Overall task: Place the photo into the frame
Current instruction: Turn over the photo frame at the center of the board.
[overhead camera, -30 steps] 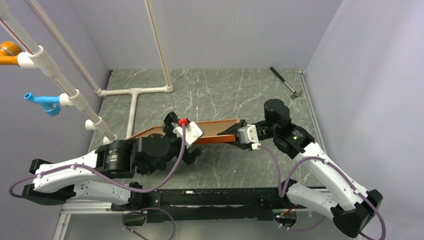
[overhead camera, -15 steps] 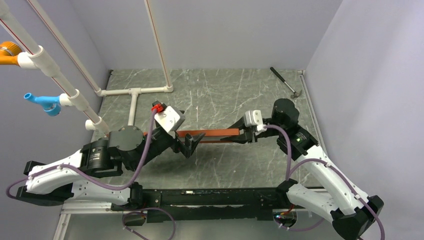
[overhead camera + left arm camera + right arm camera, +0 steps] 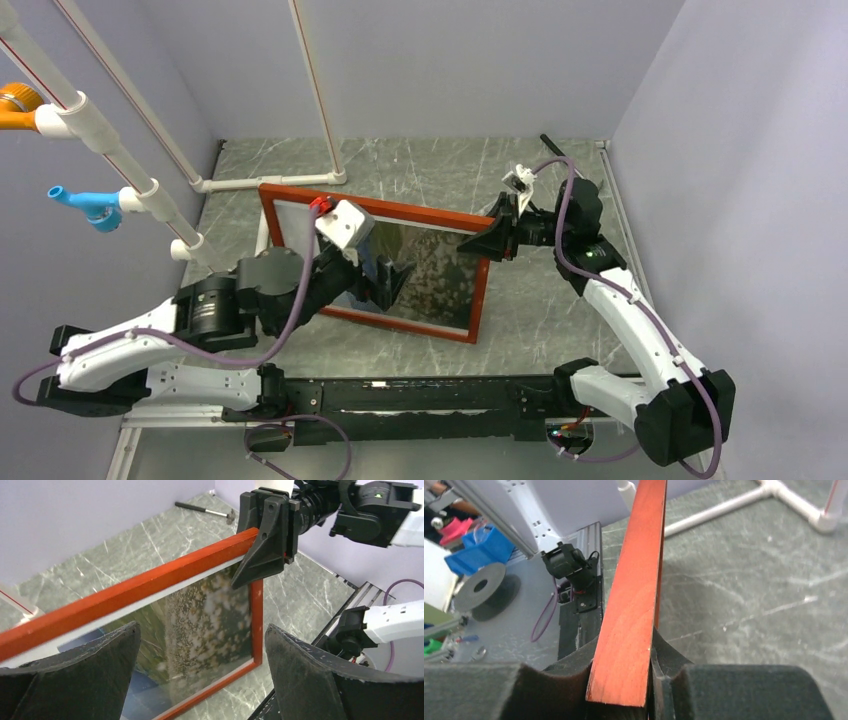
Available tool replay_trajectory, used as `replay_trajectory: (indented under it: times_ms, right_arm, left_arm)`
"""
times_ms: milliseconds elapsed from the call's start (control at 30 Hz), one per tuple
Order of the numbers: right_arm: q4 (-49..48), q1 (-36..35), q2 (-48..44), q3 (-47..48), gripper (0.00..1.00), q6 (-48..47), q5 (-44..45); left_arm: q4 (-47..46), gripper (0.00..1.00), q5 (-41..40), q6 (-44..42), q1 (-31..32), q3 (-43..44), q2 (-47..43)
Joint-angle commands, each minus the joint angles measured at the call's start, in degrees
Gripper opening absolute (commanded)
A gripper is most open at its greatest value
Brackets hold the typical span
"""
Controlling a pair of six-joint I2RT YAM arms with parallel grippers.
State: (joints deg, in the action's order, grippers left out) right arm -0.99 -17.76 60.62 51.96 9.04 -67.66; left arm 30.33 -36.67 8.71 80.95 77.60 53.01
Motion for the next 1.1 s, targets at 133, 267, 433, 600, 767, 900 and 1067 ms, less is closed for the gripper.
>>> replay_trajectory:
  times_ms: [133,267,433,600,767,900,1067]
  right_arm:
    - [-5.0,4.4,-3.1,-10.8,0.0,16.2,9.6]
    - [-6.3,6.1,-3.9,-16.2,0.0,18.1,16.7]
    - [-7.3,8.1,-6.5,-23.7,0.0,20.2,30.7]
    - [-8.2,9.2,-6.9,-28.1,0.0,19.1,36.9]
    - [-2.0,10.4,-1.3,-28.5,0.13,19.4,43.2]
    - [-1.5,12.4,4.7,-28.4,0.35,20.9,43.1]
    - [-3.7,15.0,11.0,-27.9,0.67,22.9,41.2]
  left_arm:
    - [0.5,0.98,17.5,18.4,-14.4,-8.6,4.1]
    - [4.0,1.0,21.4,25.8,-19.7,-10.4,7.7]
    - [3.6,0.99,26.3,32.1,-25.8,-16.3,8.2]
    - [0.8,0.99,30.2,36.0,-31.3,-25.4,5.3]
    - [2.5,0.99,30.2,37.3,-35.0,-29.7,3.2]
    - [3.1,0.99,30.3,38.1,-37.3,-32.5,1.4]
    - [3.7,0.99,31.0,39.5,-40.1,-36.0,-0.7]
